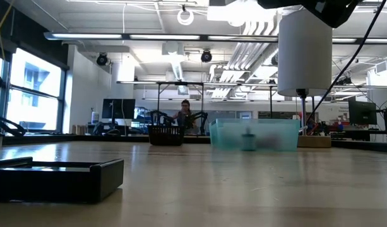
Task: Pick & Place Office items
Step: Put the black digital timer into the black bin
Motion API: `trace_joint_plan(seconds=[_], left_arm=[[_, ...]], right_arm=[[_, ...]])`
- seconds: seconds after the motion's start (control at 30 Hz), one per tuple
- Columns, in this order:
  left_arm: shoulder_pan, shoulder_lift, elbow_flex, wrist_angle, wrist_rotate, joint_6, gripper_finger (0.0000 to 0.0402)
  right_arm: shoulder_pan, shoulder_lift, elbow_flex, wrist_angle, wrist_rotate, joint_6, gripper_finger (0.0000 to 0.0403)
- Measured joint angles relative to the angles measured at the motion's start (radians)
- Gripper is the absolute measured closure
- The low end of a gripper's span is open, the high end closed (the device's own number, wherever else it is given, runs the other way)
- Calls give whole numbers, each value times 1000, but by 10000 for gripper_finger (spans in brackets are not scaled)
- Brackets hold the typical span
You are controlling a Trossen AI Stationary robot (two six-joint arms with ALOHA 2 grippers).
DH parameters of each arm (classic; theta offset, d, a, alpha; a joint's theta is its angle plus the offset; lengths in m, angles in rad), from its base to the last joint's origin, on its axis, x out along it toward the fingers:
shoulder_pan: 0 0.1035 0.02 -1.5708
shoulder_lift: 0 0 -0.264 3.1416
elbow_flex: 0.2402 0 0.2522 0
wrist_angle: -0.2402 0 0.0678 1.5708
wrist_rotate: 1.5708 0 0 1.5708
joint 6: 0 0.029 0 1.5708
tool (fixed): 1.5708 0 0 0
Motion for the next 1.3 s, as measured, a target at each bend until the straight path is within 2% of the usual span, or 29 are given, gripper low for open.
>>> trace_joint_plan(seconds=[0.1, 0.37, 0.57, 0.77, 1.3], left_arm=[[8, 23, 0, 3, -35, -20, 112], [30, 86, -1, 110, -59, -1, 112], [41, 92, -2, 128, -65, 5, 112], [55, 95, -5, 179, -87, 82, 112], [145, 96, -5, 254, -11, 145, 112]], right_arm=[[0, 0, 0, 0, 0, -4, 237], [0, 0, 0, 0, 0, -8, 237], [0, 0, 0, 0, 0, -11, 237], [0, 0, 0, 0, 0, -11, 237], [0, 0, 0, 0, -1, -11, 237]])
